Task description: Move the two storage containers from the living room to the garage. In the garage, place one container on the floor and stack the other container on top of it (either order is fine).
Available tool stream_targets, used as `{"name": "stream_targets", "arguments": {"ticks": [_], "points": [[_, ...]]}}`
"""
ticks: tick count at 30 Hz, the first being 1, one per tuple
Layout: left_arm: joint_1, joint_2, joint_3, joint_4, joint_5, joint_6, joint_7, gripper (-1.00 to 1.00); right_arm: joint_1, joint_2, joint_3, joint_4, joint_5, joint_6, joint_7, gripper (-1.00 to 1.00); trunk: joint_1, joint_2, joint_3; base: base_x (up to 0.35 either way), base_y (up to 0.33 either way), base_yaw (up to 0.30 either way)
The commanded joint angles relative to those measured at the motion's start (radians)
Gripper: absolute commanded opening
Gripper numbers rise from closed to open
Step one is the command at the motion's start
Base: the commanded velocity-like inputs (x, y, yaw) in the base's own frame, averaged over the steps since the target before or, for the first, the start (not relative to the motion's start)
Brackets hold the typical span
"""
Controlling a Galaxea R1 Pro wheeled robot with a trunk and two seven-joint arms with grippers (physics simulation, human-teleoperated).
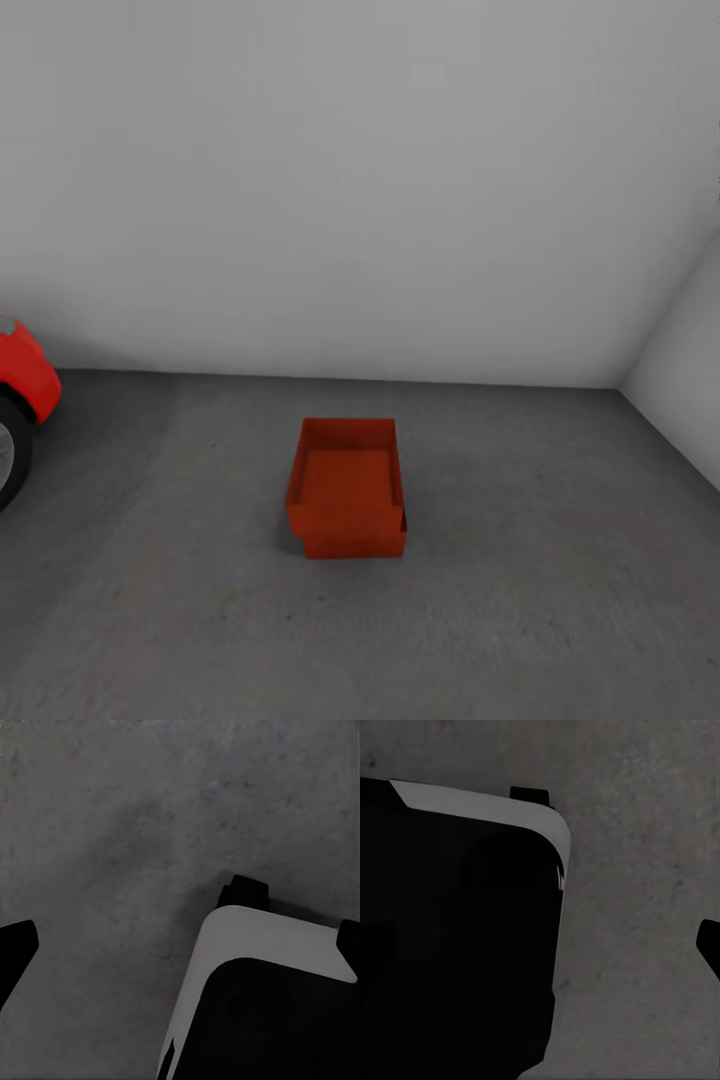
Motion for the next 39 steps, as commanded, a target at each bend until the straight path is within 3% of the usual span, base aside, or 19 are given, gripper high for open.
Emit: {"name": "stream_targets", "arguments": {"ticks": [1,39], "points": [[-0.001,0.0,-0.008,-0.001,0.008,0.004,0.003,1.0,-0.001,0.001,0.008,0.003,-0.01,-0.006,0.0,1.0,0.0,0.0,0.001,0.0,0.0,0.0],[-0.001,0.0,-0.008,-0.001,0.008,0.004,0.003,1.0,-0.001,0.003,0.011,0.002,0.005,-0.007,0.001,1.0,0.0,0.0,0.062,0.0,0.0,0.0]]}}
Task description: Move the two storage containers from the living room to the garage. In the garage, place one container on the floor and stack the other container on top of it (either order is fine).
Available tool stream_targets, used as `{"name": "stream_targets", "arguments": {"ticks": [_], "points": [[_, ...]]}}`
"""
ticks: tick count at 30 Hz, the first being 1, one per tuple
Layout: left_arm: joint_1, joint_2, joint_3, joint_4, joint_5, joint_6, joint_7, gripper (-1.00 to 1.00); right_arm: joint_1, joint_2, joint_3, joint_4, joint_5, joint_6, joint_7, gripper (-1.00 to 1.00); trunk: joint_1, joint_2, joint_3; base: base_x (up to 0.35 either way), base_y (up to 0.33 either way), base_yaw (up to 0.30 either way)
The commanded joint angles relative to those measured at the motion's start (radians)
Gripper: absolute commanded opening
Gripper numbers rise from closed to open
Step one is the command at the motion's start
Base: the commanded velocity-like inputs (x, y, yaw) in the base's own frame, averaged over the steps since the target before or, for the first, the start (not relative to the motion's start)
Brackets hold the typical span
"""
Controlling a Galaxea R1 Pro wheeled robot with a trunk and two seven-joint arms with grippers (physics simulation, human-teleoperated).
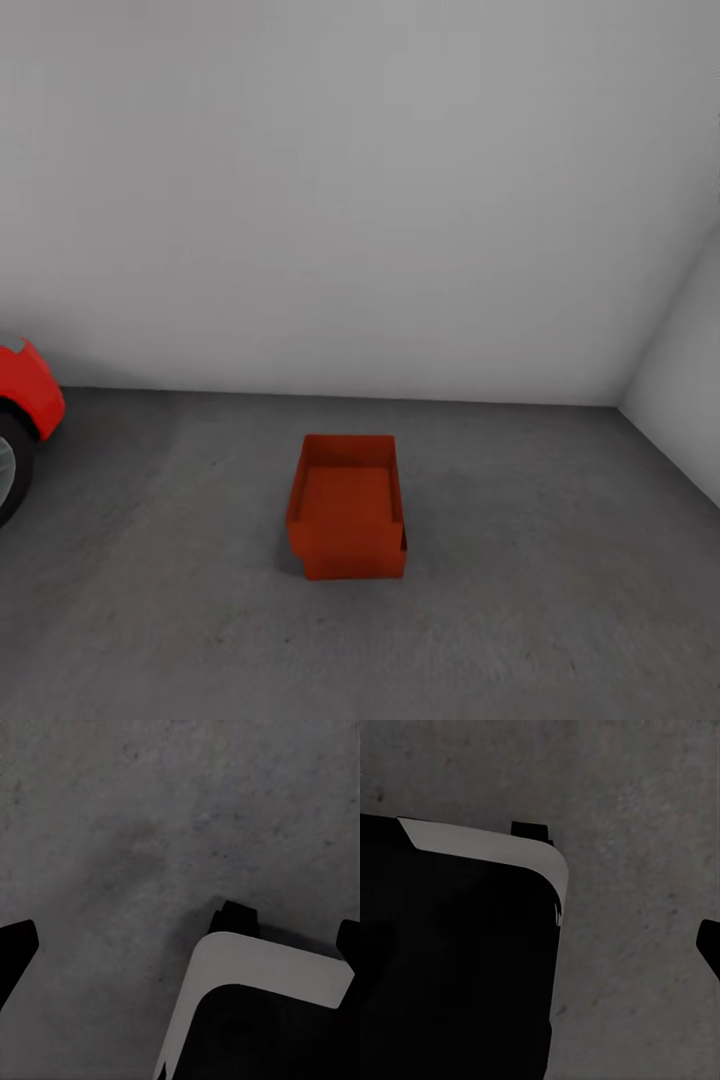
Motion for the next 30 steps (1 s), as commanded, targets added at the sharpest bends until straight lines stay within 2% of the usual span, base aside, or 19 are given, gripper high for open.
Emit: {"name": "stream_targets", "arguments": {"ticks": [1,8,30], "points": [[-0.001,-0.001,-0.008,0.0,0.008,0.004,0.003,1.0,-0.001,0.0,0.009,0.003,-0.01,-0.007,0.0,1.0,0.0,0.0,0.001,0.0,0.0,0.0],[-0.001,-0.001,-0.008,0.0,0.008,0.004,0.003,1.0,-0.001,-0.007,0.007,0.003,-0.012,-0.021,-0.002,1.0,0.0,0.0,0.012,0.0,0.0,0.0],[-0.001,-0.005,-0.008,0.002,0.011,0.005,0.002,1.0,-0.001,-0.003,0.006,0.003,-0.023,-0.02,-0.002,1.0,0.0,0.0,0.048,0.0,0.0,0.0]]}}
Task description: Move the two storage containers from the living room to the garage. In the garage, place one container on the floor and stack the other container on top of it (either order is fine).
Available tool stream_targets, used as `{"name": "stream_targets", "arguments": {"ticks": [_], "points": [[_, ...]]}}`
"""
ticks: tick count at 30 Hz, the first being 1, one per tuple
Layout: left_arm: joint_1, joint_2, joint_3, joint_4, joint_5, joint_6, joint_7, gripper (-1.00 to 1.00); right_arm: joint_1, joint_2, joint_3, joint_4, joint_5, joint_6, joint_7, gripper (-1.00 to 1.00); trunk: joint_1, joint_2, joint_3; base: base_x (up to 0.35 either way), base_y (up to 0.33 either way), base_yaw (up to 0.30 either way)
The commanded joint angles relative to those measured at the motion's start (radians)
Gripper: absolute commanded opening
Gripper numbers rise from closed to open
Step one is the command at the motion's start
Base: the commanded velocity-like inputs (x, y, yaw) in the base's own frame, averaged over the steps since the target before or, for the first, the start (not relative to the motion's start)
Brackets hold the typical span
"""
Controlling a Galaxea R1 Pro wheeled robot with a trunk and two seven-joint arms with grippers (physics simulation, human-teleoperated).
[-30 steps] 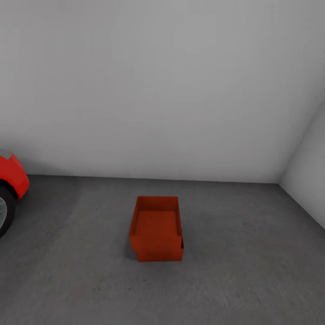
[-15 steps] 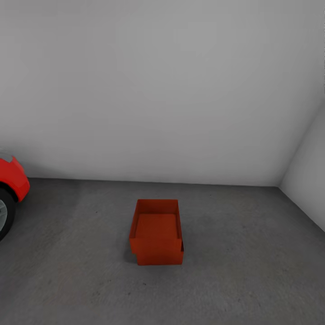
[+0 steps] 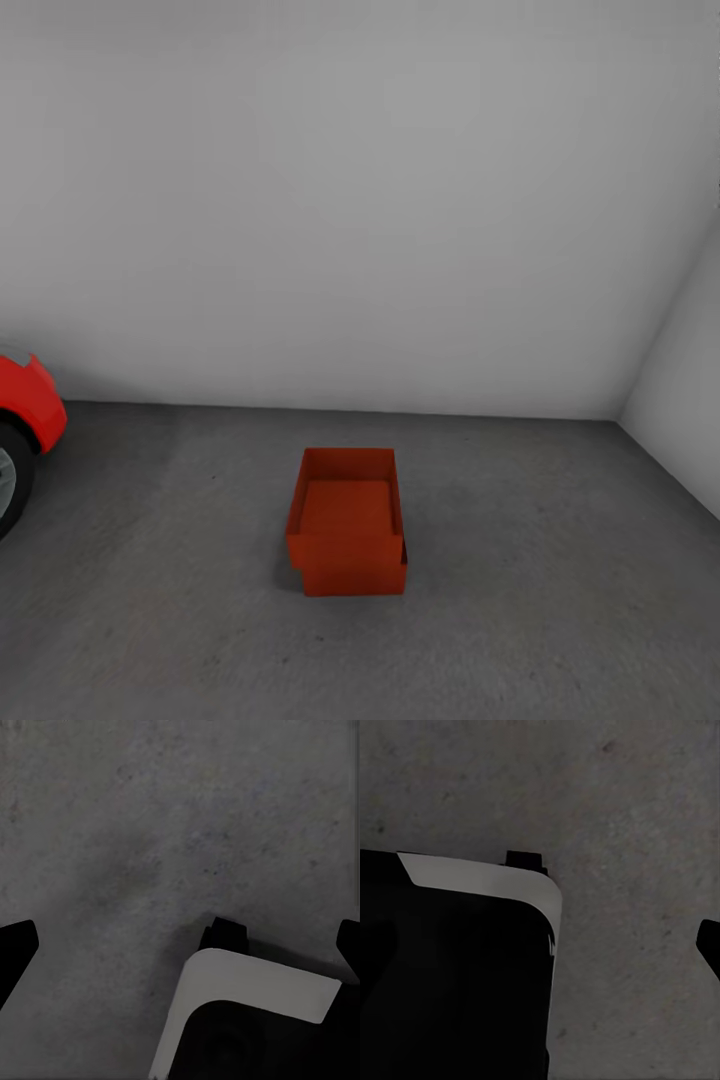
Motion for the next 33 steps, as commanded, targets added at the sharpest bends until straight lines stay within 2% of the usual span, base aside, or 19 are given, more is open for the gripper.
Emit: {"name": "stream_targets", "arguments": {"ticks": [1,6,12,33], "points": [[0.003,-0.003,-0.008,0.0,0.009,0.003,0.002,1.0,-0.001,0.001,0.008,0.003,-0.012,-0.006,0.0,1.0,0.0,-0.001,0.001,0.0,0.0,0.0],[0.064,-0.007,-0.008,0.001,0.004,-0.026,0.002,1.0,-0.001,0.003,0.004,0.003,-0.021,-0.007,0.0,1.0,0.0,-0.001,0.009,0.0,0.0,0.0],[0.137,-0.005,-0.008,0.003,0.009,-0.132,0.002,1.0,-0.001,0.0,0.002,0.003,-0.051,-0.008,0.0,1.0,0.0,-0.001,0.019,0.0,0.0,0.0],[0.148,-0.006,-0.008,-0.012,0.001,-0.151,0.002,1.0,-0.001,-0.009,0.002,0.003,-0.053,-0.008,0.0,1.0,0.0,-0.001,0.053,0.0,0.0,0.0]]}}
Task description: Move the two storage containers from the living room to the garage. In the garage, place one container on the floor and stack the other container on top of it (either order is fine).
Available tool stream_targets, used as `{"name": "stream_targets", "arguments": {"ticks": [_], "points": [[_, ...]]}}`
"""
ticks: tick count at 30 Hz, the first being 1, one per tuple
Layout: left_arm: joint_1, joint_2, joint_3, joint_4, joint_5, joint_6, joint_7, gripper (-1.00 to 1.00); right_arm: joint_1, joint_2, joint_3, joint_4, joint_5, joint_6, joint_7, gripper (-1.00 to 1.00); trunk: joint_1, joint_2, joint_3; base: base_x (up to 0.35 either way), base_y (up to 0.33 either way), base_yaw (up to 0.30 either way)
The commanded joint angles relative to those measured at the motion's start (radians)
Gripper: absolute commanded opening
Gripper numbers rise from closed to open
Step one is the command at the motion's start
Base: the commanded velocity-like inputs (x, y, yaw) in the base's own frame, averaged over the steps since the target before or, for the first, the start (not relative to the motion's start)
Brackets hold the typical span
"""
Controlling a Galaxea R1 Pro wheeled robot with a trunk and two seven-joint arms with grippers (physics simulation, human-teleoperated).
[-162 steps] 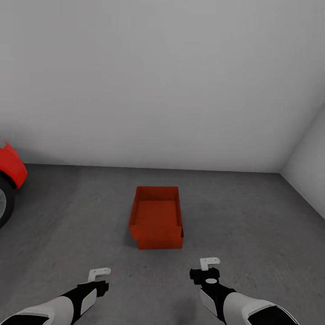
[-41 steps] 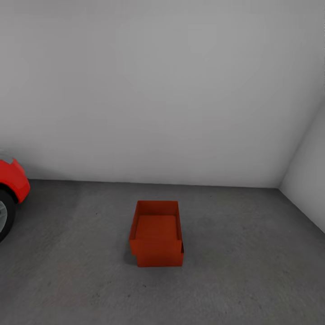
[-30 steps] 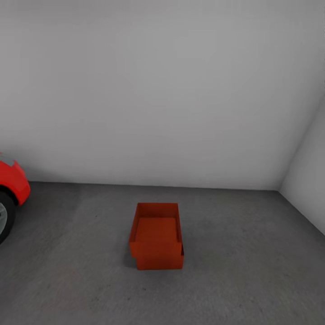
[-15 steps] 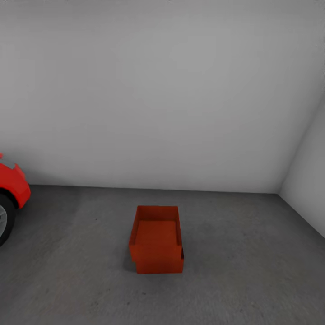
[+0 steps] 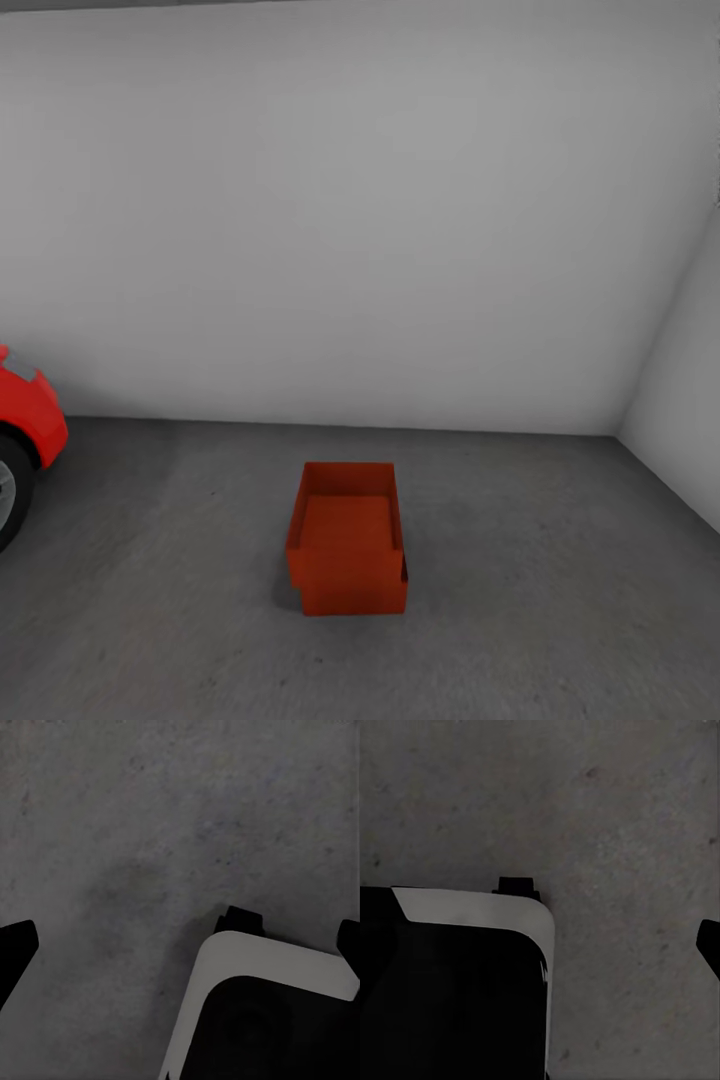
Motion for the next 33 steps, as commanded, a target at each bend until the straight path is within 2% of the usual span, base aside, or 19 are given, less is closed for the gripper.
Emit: {"name": "stream_targets", "arguments": {"ticks": [1,33], "points": [[-0.001,0.0,-0.008,0.0,0.008,-0.003,0.002,1.0,-0.001,0.0,0.009,0.003,-0.01,-0.006,0.0,1.0,0.0,-0.001,0.001,0.0,0.0,0.0],[-0.001,0.0,-0.008,0.0,0.008,-0.003,0.002,1.0,-0.001,0.004,0.009,0.003,-0.001,-0.005,0.0,1.0,0.0,-0.001,0.052,0.0,0.0,0.0]]}}
